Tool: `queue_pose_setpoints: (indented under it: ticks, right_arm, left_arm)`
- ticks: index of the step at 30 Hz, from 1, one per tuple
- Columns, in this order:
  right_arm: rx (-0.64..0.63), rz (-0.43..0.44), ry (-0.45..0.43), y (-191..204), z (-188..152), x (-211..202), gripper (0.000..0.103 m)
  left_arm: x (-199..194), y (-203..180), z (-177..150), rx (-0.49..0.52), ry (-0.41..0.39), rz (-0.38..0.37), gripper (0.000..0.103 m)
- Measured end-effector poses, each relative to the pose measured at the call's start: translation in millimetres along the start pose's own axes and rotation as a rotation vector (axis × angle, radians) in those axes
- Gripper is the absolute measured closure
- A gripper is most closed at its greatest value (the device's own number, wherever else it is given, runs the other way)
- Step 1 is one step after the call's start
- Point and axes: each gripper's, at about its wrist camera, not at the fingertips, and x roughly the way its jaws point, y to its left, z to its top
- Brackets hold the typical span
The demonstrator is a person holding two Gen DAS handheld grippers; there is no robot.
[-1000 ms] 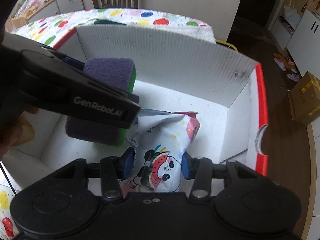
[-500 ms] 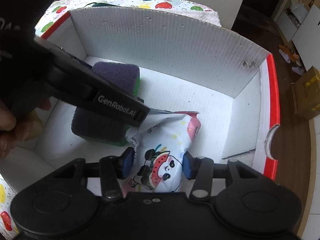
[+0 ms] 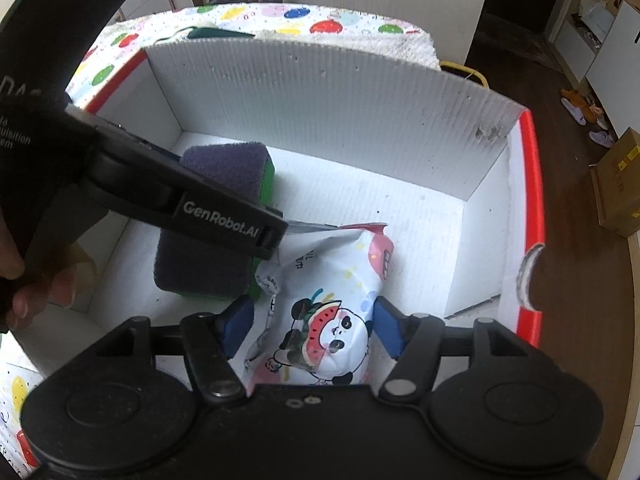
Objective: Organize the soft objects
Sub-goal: 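Carry the purple sponge and panda bag into the red box and release both, then grasp the Christmas tote with the left tool while the right tool grasps the white towel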
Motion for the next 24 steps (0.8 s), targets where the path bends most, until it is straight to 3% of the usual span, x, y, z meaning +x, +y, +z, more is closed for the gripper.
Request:
queue_pose_setpoints:
  ticks: [9, 24]
  right_arm:
    - [0.012, 0.046, -0.084, 0, -10, -34, 0.03]
    - [0.019, 0.081, -0.228, 8, -22, -94, 0.016]
  left_arm:
    - [-33, -4, -6, 0.001, -0.102, -0.042, 0.01]
    - [-110, 6, -33, 0.003, -0.272, -0.036, 0.01]
